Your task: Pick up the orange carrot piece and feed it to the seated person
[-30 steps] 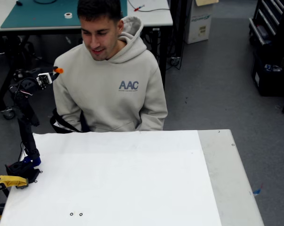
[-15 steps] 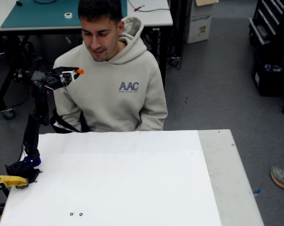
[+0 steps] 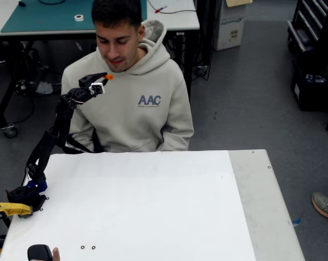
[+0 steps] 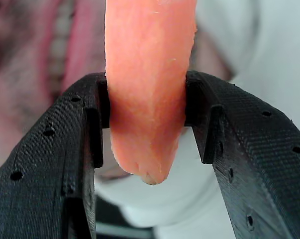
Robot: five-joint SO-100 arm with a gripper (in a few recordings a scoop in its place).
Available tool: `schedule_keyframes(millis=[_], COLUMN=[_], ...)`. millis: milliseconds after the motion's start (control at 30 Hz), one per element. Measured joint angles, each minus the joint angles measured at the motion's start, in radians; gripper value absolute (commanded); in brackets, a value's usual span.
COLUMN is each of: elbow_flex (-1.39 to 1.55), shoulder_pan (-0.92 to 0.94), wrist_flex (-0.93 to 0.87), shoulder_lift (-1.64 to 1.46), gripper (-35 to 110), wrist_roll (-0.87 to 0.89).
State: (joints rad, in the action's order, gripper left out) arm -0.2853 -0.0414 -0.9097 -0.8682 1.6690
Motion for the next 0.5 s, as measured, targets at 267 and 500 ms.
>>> schedule_keyframes(millis=[267, 500], elbow_flex=[0.0, 0.0], shoulder_pan=[0.008, -0.018], wrist_flex=[0.141, 0.249], shoulder_lift=[0.043, 0.084], gripper=[-2, -2], wrist_roll=[0.133, 0.178])
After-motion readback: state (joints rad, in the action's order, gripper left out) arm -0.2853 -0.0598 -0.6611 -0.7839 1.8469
